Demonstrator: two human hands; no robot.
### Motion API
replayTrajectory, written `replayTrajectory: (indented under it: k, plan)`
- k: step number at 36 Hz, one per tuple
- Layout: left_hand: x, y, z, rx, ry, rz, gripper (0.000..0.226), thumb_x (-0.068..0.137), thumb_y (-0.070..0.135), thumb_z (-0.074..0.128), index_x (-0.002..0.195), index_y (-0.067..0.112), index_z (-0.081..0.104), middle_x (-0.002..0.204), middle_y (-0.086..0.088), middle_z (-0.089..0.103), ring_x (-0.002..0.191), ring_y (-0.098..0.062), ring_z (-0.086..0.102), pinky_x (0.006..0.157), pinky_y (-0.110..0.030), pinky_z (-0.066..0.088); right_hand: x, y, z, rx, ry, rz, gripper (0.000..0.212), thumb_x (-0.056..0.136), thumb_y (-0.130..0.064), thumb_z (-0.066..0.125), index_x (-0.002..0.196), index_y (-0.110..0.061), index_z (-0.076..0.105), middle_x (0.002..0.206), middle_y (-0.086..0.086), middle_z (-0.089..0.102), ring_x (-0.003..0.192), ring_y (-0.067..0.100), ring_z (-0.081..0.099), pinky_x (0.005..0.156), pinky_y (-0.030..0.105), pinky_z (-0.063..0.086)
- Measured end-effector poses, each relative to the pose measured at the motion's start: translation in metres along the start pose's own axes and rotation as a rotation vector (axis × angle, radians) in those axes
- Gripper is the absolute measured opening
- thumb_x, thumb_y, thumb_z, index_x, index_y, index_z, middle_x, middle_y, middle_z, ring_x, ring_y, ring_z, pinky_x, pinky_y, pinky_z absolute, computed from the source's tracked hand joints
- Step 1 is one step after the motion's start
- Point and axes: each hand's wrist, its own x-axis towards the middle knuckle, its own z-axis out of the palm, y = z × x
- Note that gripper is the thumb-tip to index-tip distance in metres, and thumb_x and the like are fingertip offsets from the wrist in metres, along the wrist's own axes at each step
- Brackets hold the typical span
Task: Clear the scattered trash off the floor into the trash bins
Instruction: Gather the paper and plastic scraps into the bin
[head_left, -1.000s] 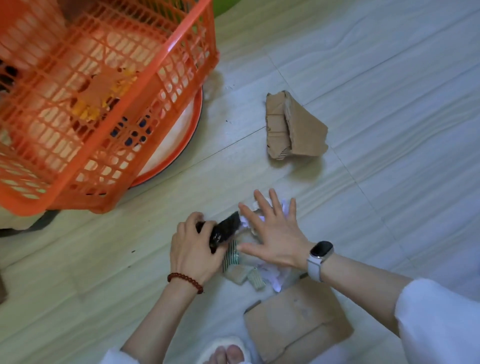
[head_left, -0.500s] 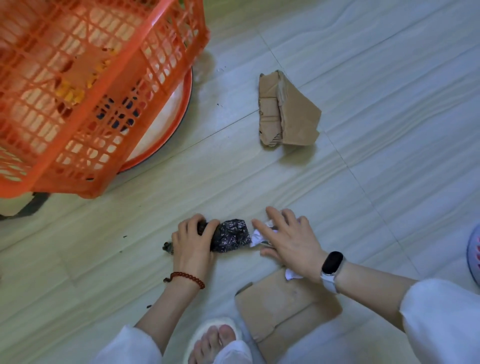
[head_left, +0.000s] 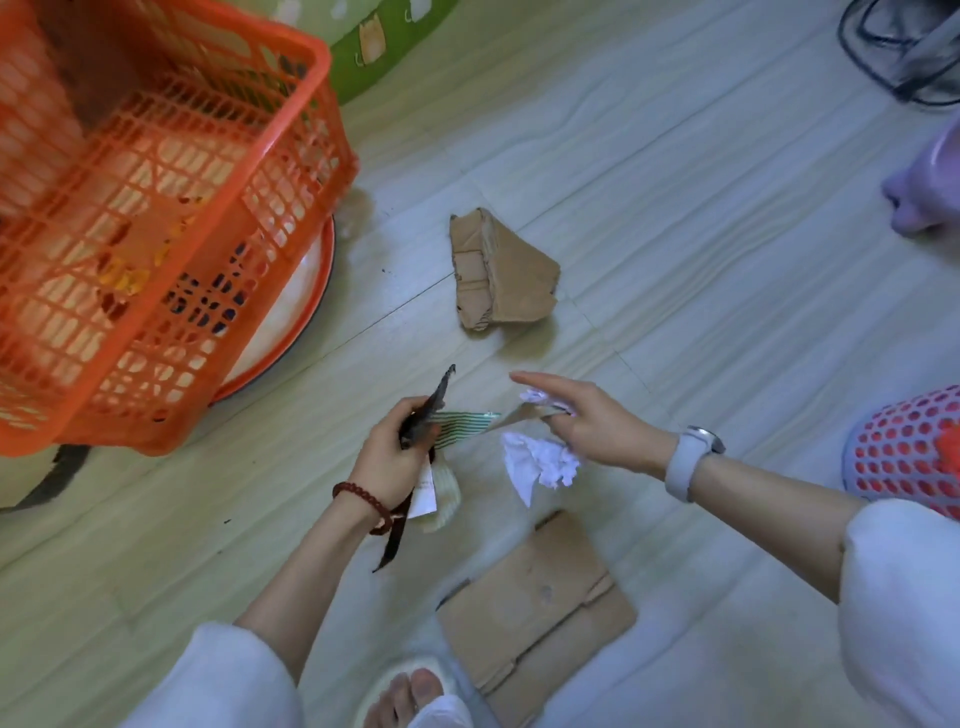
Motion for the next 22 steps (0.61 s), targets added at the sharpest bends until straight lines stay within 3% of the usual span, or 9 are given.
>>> replayTrajectory:
  k: [3, 7, 10, 14, 17, 20, 22]
  plan:
    - [0.018, 0.056, 0.018, -0.08, 0.052, 0.079, 0.018, 0.092, -0.002, 0.047, 0.101, 0.01, 0.056, 0.081, 0.011, 0.056, 0.07, -0.002, 0.052, 0.061, -0.004, 0.04, -0.015, -0.022, -0.043, 0.185, 0.186, -0.024, 0.057, 0.085, 0.014, 0.036, 0.119, -0.027, 0.055, 0.12, 0.0, 0.06, 0.112, 0.012, 0.056, 0.074, 0.008, 0.043]
    - [0.039, 0.135, 0.057, -0.083, 0.058, 0.215, 0.017, 0.093, 0.002, 0.045, 0.102, 0.012, 0.055, 0.08, 0.012, 0.054, 0.072, 0.001, 0.051, 0.062, -0.004, 0.04, -0.049, -0.043, -0.099, 0.337, 0.517, -0.076, 0.051, 0.081, 0.019, 0.035, 0.1, -0.019, 0.063, 0.093, -0.004, 0.063, 0.074, -0.012, 0.059, 0.063, 0.004, 0.044]
    - [0.045, 0.195, 0.097, -0.053, 0.003, 0.356, 0.015, 0.095, 0.004, 0.043, 0.101, 0.016, 0.051, 0.079, 0.009, 0.053, 0.072, -0.008, 0.05, 0.064, -0.013, 0.041, -0.084, -0.049, -0.139, 0.336, 0.792, -0.105, 0.044, 0.079, 0.018, 0.036, 0.094, -0.012, 0.064, 0.08, -0.007, 0.061, 0.064, -0.015, 0.058, 0.062, 0.003, 0.043]
    - [0.033, 0.274, 0.169, -0.036, -0.107, 0.525, 0.022, 0.093, 0.003, 0.043, 0.111, 0.009, 0.052, 0.103, -0.004, 0.057, 0.093, -0.019, 0.053, 0.078, -0.026, 0.042, -0.146, -0.039, -0.192, 0.151, 1.157, -0.071, 0.037, 0.078, 0.01, 0.04, 0.086, -0.015, 0.067, 0.092, -0.001, 0.056, 0.085, -0.003, 0.052, 0.076, 0.003, 0.037]
    - [0.009, 0.32, 0.232, -0.052, -0.242, 0.596, 0.024, 0.089, 0.013, 0.044, 0.112, 0.01, 0.051, 0.114, -0.011, 0.057, 0.104, -0.025, 0.054, 0.086, -0.031, 0.044, -0.202, -0.015, -0.228, 0.154, 1.304, -0.029, 0.034, 0.079, 0.003, 0.039, 0.09, -0.014, 0.067, 0.103, 0.005, 0.055, 0.087, -0.006, 0.049, 0.079, -0.001, 0.034]
    - [-0.024, 0.352, 0.294, -0.068, -0.378, 0.623, 0.037, 0.083, 0.021, 0.041, 0.116, 0.007, 0.048, 0.113, -0.018, 0.052, 0.104, -0.029, 0.051, 0.088, -0.033, 0.042, -0.261, 0.017, -0.257, 0.279, 1.417, 0.049, 0.034, 0.078, -0.014, 0.037, 0.079, -0.033, 0.064, 0.094, -0.002, 0.055, 0.065, -0.008, 0.048, 0.063, 0.01, 0.038]
    - [-0.038, 0.355, 0.327, -0.041, -0.437, 0.665, 0.033, 0.087, 0.012, 0.045, 0.119, 0.004, 0.047, 0.112, -0.021, 0.049, 0.105, -0.032, 0.048, 0.09, -0.034, 0.04, -0.288, 0.034, -0.267, 0.336, 1.477, 0.074, 0.036, 0.081, -0.014, 0.036, 0.077, -0.038, 0.062, 0.095, 0.002, 0.059, 0.06, -0.005, 0.047, 0.06, 0.014, 0.035]
